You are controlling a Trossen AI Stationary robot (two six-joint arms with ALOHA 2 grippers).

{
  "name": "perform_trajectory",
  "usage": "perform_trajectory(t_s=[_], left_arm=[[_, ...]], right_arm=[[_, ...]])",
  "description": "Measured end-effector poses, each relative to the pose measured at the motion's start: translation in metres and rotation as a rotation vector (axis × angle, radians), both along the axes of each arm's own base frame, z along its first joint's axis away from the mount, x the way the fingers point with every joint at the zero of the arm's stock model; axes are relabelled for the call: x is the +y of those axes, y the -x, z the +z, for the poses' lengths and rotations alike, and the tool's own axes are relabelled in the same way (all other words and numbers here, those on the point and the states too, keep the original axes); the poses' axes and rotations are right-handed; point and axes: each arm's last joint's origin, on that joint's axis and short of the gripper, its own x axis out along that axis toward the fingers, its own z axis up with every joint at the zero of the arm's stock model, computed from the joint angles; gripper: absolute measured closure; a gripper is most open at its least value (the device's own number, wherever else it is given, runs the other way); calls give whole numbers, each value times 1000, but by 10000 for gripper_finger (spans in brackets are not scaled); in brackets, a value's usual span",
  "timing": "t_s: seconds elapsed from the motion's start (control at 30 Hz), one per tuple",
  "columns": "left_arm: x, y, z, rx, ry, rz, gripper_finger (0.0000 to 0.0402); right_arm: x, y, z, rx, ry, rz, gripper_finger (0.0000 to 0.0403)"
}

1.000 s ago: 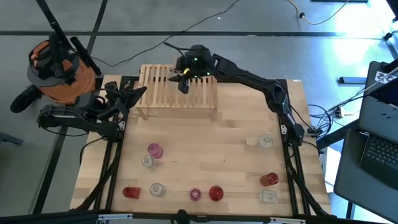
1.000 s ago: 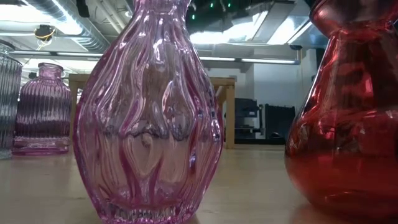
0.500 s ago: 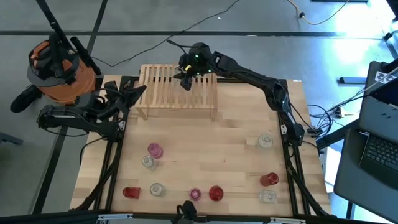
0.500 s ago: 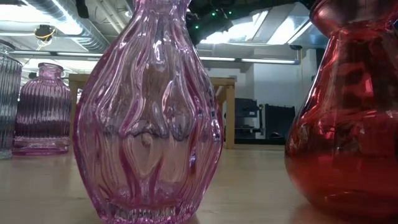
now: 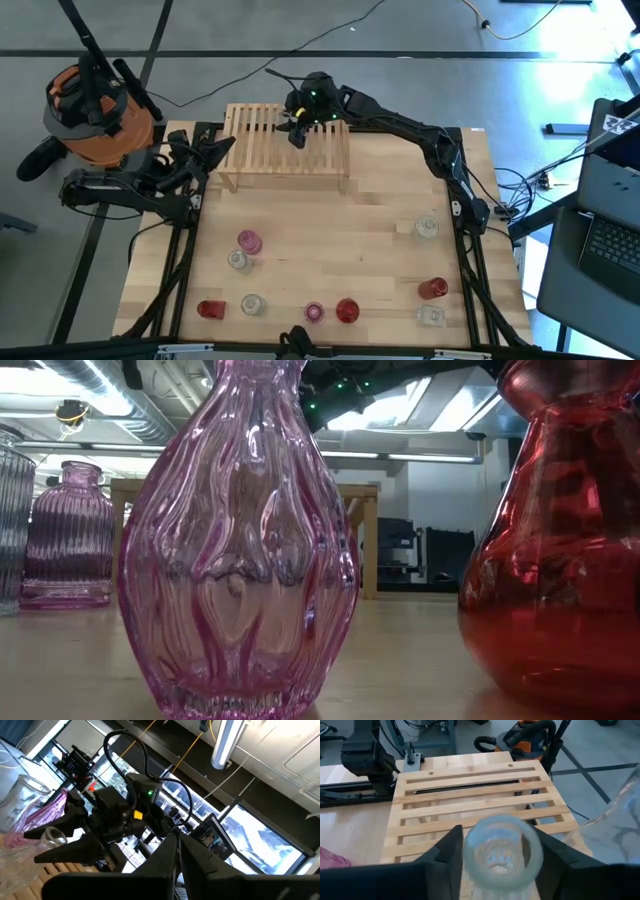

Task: Sort vases onto shelf
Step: Put the transparent vase on the shelf aligned with the other transparent vase on the right

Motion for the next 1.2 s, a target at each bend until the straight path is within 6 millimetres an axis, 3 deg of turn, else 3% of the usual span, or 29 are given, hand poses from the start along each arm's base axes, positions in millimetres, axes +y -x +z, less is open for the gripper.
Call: perform_trajectory(t_s=[0.2,0.67,1.2], left_arm=[[0,0,0,0,0,0,386],[0,0,0,0,-1,-3,386],[0,0,0,1,-2,-3,386]], right_arm=[[0,-1,2,-18,8,0,215],[1,0,15,-69,0,15,210],[1,0,16,-70,0,16,210]])
